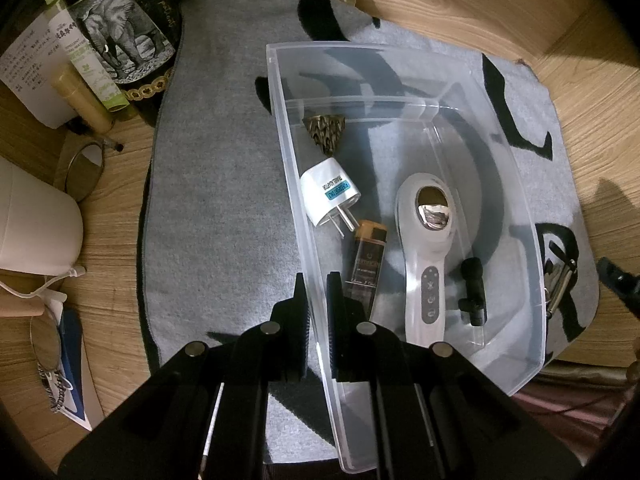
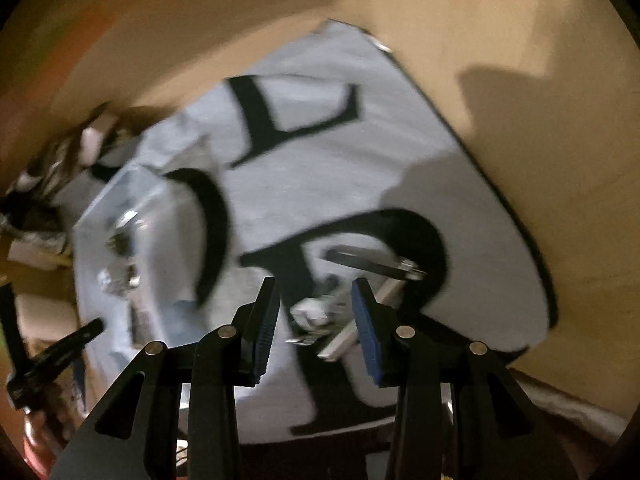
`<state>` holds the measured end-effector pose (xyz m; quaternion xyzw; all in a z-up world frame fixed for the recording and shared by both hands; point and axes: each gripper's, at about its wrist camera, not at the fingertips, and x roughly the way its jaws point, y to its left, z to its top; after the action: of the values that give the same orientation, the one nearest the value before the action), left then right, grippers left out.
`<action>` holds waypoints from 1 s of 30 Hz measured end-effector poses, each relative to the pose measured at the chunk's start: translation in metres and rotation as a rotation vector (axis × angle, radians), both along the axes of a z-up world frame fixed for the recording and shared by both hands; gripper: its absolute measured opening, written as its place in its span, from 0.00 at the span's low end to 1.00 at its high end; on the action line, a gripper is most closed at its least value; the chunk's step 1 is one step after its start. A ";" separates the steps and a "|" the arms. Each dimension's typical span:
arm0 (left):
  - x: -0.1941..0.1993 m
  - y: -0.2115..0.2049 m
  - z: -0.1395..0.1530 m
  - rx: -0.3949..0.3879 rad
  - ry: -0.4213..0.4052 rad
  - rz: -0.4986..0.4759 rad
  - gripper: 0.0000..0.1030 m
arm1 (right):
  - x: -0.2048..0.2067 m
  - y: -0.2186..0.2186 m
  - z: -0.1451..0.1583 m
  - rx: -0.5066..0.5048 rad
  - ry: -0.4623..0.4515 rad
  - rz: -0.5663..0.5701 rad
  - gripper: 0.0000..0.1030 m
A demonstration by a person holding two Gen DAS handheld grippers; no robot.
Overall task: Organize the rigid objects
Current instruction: 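Grasp the silver tube upright with the right tool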
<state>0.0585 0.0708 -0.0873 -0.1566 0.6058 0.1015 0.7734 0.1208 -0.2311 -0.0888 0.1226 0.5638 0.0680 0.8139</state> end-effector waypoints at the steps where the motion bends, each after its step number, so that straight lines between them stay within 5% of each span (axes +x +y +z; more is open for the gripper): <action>1: 0.000 0.000 0.000 -0.002 0.000 0.001 0.06 | 0.000 -0.005 -0.004 -0.005 0.011 -0.015 0.33; 19: 0.001 0.002 -0.001 -0.004 0.011 -0.007 0.06 | 0.016 -0.017 -0.072 0.005 0.128 -0.095 0.33; 30: 0.001 0.002 -0.002 -0.011 0.010 -0.008 0.06 | 0.006 -0.023 -0.065 -0.033 0.077 -0.107 0.14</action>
<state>0.0593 0.0732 -0.0888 -0.1579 0.6107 0.0956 0.7700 0.1271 -0.2542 -0.1535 0.1416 0.5882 0.0102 0.7961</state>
